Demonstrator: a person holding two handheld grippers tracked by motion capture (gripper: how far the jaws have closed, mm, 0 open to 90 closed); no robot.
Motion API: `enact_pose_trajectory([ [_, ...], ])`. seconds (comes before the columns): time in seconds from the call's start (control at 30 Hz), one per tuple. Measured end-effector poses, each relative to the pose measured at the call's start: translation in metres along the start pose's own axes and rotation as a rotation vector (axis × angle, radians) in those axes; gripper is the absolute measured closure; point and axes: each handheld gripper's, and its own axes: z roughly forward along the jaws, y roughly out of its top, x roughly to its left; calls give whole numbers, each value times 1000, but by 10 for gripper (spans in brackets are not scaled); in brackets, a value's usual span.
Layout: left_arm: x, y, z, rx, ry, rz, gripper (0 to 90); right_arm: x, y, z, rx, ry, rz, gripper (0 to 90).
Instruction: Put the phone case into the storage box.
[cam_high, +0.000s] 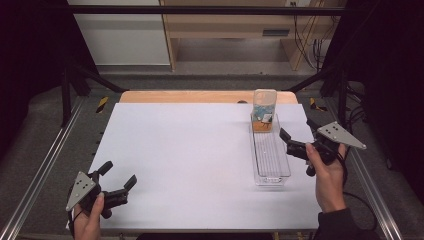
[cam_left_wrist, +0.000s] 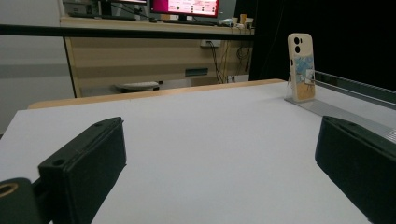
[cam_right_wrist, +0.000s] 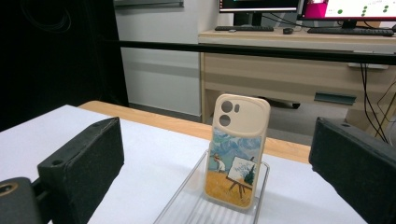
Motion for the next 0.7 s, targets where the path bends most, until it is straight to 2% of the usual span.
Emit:
enact_pose_trajectory([
  [0.23,-2,1,1,-9,-34,-1,12,-5,-8,-14,-2,30,-1,39],
  [0.7,-4,1,2,-11,-47,8,12,-9,-24,-28,-9,15,2,39],
])
